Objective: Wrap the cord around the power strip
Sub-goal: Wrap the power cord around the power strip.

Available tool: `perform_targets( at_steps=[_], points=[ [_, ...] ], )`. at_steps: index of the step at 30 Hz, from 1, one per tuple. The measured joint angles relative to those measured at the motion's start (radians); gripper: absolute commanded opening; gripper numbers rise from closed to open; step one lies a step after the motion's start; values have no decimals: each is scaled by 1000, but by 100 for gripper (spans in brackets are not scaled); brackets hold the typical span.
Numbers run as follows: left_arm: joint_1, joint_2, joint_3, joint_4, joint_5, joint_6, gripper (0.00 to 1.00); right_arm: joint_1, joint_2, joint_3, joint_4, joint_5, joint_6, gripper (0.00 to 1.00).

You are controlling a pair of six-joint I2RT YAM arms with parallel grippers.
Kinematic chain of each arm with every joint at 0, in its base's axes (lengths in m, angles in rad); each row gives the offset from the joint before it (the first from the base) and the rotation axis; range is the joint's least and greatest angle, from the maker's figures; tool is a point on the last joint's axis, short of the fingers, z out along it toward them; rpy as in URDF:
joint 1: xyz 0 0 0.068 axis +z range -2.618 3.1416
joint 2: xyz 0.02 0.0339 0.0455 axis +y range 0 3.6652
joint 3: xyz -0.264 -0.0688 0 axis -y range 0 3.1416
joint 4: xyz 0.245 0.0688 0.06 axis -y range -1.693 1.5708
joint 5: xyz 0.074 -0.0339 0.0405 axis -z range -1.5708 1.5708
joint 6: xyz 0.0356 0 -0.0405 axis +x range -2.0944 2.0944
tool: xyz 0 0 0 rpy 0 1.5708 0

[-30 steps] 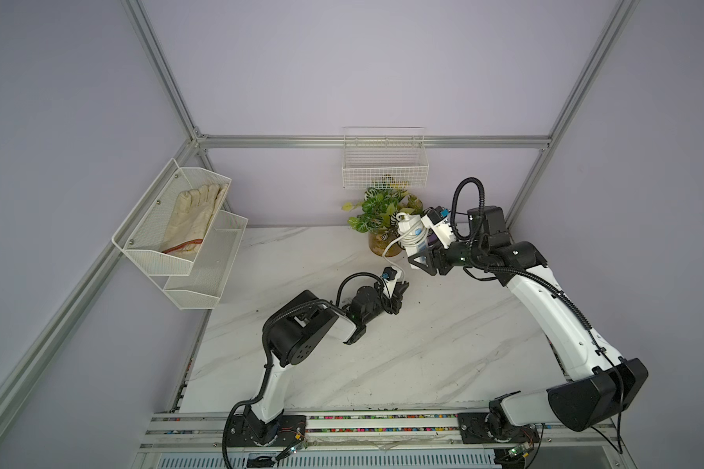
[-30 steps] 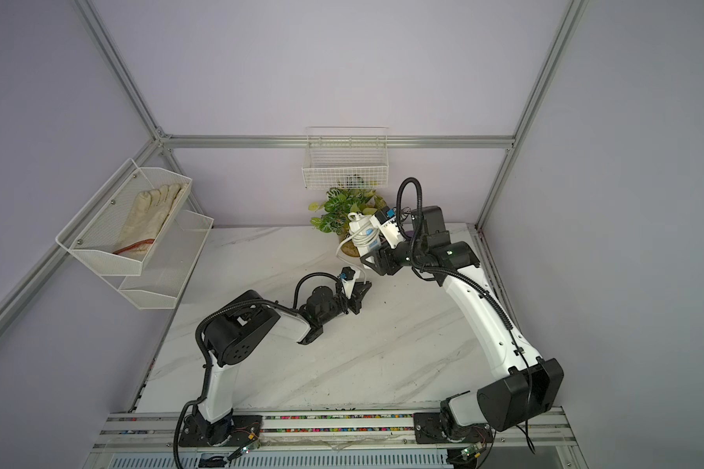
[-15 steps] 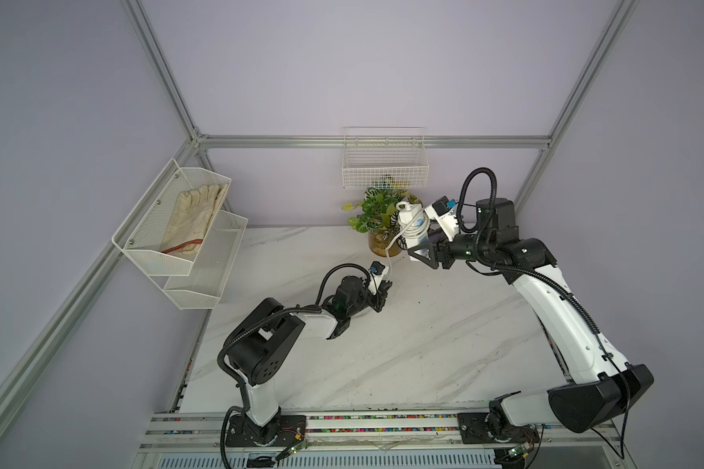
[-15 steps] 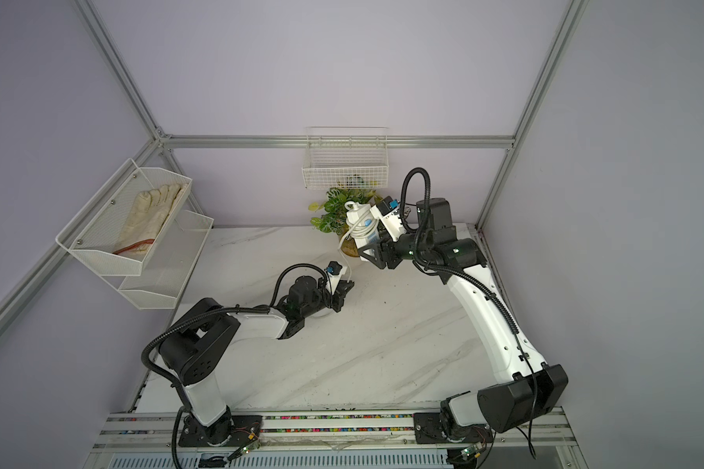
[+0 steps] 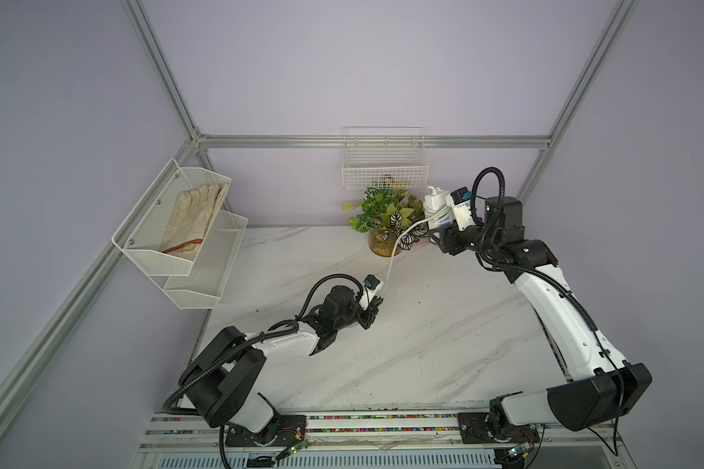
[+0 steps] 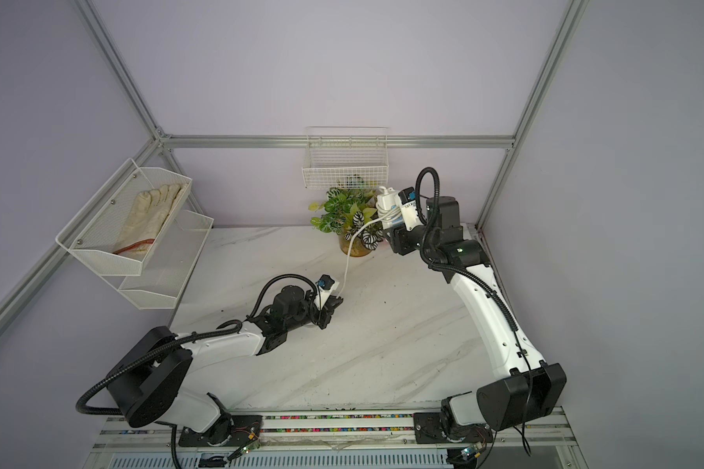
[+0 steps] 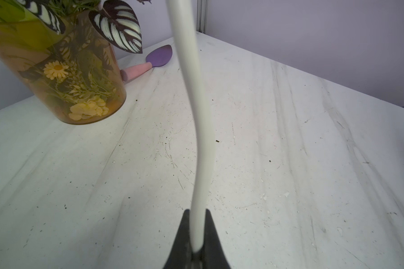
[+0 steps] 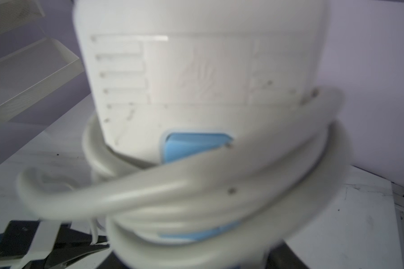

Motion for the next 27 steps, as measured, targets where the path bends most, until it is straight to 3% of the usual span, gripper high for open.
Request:
perform_targets(
  at_steps=[5, 12, 15, 21, 27],
  points=[
    [-22, -77, -43, -12, -27, 20, 0, -33, 3, -7, 30, 60, 8, 0],
    [-23, -95, -47, -46, -123, 26, 0, -49, -12, -44, 77, -66, 26, 0],
    [-23, -95, -47, -56, -148, 40, 0, -66, -41, -60, 79, -158, 34, 0],
    [-13, -13, 9, -54, -155, 59, 0, -78, -111, -102, 111, -459, 26, 0],
    [77, 32, 68, -80, -112, 101, 0, -87, -174, -215, 146, -693, -14, 0]
  ],
)
